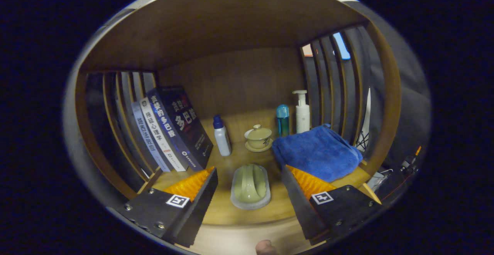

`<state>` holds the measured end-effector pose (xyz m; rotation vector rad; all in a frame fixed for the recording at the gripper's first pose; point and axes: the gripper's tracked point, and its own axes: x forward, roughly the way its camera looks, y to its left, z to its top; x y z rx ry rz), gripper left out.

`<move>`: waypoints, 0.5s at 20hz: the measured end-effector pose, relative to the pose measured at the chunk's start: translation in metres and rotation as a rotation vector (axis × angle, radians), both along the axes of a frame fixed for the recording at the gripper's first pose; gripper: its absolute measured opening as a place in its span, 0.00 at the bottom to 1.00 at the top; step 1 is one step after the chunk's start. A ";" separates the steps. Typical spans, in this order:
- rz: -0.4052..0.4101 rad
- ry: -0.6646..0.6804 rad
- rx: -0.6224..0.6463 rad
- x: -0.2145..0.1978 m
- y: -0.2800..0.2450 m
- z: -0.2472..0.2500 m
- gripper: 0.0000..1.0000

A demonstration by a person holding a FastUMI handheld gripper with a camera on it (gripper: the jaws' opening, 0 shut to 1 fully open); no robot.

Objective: Pull open the drawer, take out the items inside it, and place them on the countertop above the cabinet.

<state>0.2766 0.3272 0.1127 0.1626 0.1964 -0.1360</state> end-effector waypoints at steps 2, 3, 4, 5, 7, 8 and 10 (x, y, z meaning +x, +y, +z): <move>0.030 -0.043 0.058 -0.028 0.011 0.019 0.99; 0.045 -0.056 0.086 -0.043 0.015 0.026 0.99; 0.049 -0.060 0.106 -0.058 0.016 0.031 0.99; 0.054 -0.065 0.126 -0.072 0.017 0.035 0.99; 0.064 -0.072 0.139 -0.098 0.020 0.038 0.99; 0.060 -0.077 0.135 -0.111 0.019 0.036 0.99; 0.050 -0.081 0.116 -0.135 0.017 0.027 0.99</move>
